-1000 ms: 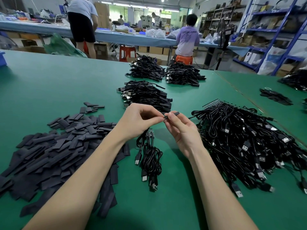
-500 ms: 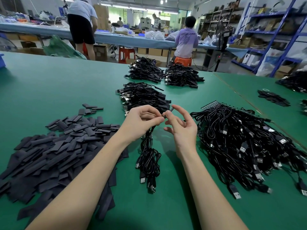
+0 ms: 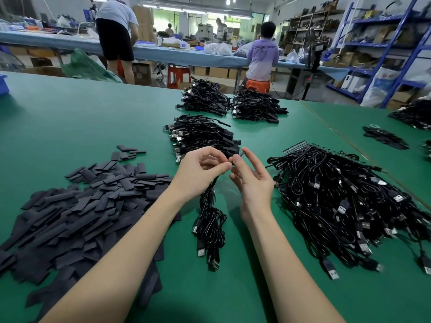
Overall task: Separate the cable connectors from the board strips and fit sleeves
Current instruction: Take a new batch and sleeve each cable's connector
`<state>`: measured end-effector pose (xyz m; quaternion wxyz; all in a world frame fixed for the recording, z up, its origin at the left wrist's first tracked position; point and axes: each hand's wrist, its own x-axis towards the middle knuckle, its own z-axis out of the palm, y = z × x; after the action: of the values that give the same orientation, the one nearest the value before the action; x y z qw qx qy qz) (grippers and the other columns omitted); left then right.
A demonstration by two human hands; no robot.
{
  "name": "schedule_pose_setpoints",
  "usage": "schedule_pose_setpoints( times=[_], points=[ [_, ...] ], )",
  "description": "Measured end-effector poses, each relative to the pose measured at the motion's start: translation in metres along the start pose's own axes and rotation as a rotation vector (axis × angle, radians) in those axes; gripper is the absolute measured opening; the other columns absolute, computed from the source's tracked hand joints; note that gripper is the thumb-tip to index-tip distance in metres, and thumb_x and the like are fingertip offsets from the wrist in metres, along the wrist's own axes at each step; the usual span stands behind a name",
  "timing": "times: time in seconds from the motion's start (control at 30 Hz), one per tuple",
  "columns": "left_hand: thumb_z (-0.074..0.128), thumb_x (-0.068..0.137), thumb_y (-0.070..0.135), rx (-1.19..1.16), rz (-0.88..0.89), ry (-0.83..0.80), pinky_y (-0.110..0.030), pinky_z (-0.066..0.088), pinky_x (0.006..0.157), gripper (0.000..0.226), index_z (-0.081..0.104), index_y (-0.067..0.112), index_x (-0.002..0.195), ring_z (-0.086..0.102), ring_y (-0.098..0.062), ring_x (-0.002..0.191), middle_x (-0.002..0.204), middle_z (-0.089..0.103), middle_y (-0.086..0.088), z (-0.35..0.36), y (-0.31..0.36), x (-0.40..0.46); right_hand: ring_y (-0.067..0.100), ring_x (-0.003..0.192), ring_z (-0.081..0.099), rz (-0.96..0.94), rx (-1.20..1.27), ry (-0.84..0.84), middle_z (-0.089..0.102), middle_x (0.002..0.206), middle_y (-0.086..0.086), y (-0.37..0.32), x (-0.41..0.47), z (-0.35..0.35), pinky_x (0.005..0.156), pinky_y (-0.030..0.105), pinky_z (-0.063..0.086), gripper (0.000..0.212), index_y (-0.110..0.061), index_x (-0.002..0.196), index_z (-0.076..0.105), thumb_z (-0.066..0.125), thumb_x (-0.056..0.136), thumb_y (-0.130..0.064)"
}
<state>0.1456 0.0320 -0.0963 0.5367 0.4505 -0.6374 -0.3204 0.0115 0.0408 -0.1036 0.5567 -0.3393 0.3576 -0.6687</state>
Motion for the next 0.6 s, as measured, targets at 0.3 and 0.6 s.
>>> schedule_pose_setpoints(
  times=[0.3, 0.6],
  points=[
    [0.085, 0.079, 0.034, 0.090, -0.130, -0.073, -0.023, 0.055, 0.083, 0.028, 0.065, 0.030, 0.099, 0.071, -0.007, 0.094, 0.103, 0.072, 0.010, -0.007, 0.000, 0.001, 0.011, 0.073, 0.070, 0.037, 0.107, 0.054, 0.078, 0.086, 0.007, 0.000, 0.005, 0.000, 0.066, 0.020, 0.056, 0.032, -0.019, 0.116, 0.068, 0.078, 0.088, -0.007],
    [0.078, 0.086, 0.017, 0.251, -0.178, -0.066, -0.023, 0.055, 0.077, 0.017, 0.065, 0.023, 0.095, 0.073, -0.009, 0.079, 0.100, 0.071, 0.005, -0.015, 0.001, -0.001, 0.013, 0.071, 0.074, 0.139, 0.222, 0.071, 0.077, 0.080, 0.003, -0.002, 0.018, -0.011, 0.065, 0.019, 0.058, 0.033, -0.009, 0.118, 0.060, 0.077, 0.089, -0.009]
  ],
)
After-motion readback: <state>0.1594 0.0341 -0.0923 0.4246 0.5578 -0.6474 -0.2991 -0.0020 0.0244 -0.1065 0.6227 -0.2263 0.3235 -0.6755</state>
